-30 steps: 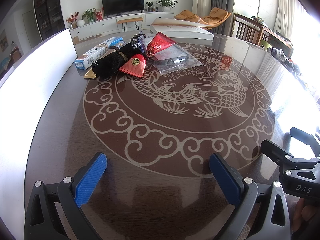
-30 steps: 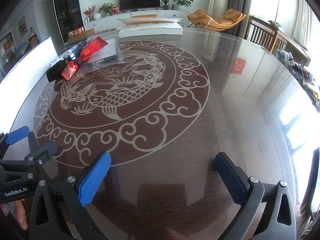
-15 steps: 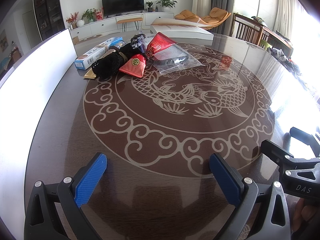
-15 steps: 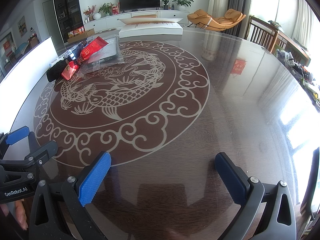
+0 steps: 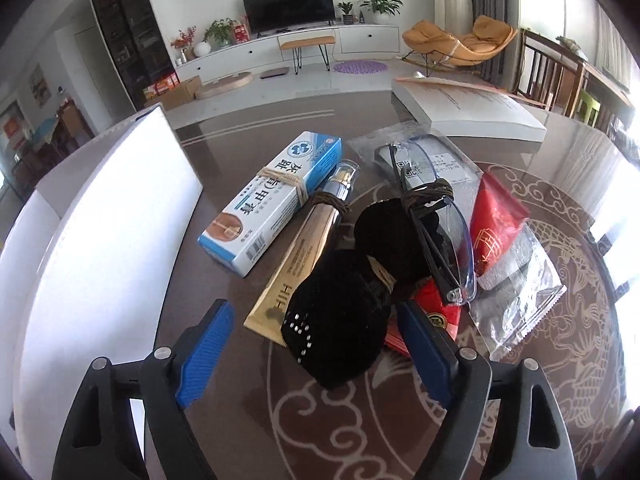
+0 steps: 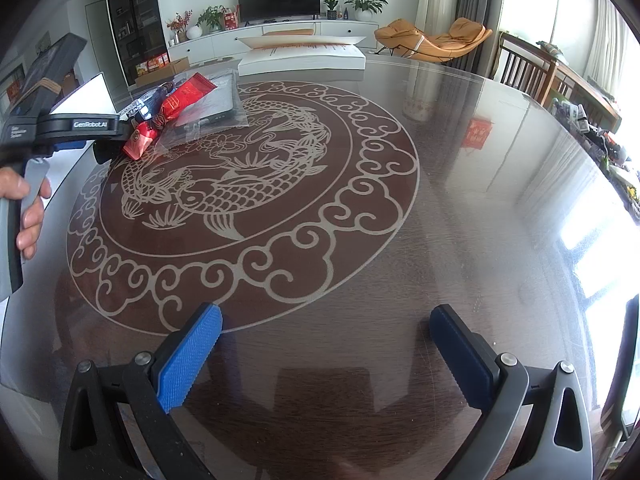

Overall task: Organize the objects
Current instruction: 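Reach the left tool to the black fuzzy pouch and grasp it, then grasp the red snack packet with the right tool while the left holds the pouch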

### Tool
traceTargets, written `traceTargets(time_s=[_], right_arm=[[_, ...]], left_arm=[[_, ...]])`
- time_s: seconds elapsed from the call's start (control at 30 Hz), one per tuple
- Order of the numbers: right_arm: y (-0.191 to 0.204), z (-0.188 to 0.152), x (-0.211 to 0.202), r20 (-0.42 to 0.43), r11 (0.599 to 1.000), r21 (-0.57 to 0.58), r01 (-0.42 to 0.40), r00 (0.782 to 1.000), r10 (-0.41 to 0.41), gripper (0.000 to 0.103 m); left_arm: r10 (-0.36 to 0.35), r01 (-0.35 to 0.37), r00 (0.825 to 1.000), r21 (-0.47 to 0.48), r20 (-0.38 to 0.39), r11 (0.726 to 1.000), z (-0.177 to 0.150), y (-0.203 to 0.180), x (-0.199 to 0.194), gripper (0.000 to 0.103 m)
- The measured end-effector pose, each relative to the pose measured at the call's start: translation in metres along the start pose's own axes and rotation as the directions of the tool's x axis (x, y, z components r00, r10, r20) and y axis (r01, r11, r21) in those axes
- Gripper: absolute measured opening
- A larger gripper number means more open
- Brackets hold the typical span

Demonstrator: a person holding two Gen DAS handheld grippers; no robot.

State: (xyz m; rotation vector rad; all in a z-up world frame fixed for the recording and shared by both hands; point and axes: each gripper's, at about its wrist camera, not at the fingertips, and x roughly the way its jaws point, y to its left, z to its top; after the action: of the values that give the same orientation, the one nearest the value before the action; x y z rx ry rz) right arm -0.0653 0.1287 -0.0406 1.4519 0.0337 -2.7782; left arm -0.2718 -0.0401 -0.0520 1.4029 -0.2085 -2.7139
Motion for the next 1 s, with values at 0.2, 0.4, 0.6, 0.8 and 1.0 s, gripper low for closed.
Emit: traceTargets(time_s=[0.2, 0.4, 0.6, 0.8, 1.0], right_arm=[[0.0, 0.0, 0.0, 0.0, 1.0, 0.0, 0.0, 1.0, 0.0, 0.103], [0.0, 0.0, -0.001, 0.0, 1.0, 0.0, -0.002, 1.0, 0.002, 0.103], [0.0, 0.0, -0.001, 0.0, 1.0, 0.0, -0.002, 1.0, 0.002, 0.103], [0.0, 0.0, -0.001, 0.0, 1.0, 0.0, -0.003, 1.0, 0.003, 0.103], [0.0, 0.0, -0.001, 0.0, 1.0, 0.0, -0.003, 1.0, 0.003, 0.103]], left_arm=[[-0.085, 0.085, 0.996, -0.015, -0.01, 0.996, -0.011, -0.007, -0.003, 0.03], [-0.125, 0.116, 0.99, -0.118, -0.069, 0.986, -0.093, -0.008, -0.065, 0.035], [-0.139, 0.133, 0.989, -0.123, -0.047, 0.984, -0.129, -0.005, -0.09, 0.083], [-0.146, 0.149, 0.987, 0.04, -0.07, 0.988, -0.112, -0.028, -0.071, 0.088], [-0.199, 0.201, 0.978, 0.03, -0.059, 0.979, -0.121, -0.033, -0.087, 0.032]])
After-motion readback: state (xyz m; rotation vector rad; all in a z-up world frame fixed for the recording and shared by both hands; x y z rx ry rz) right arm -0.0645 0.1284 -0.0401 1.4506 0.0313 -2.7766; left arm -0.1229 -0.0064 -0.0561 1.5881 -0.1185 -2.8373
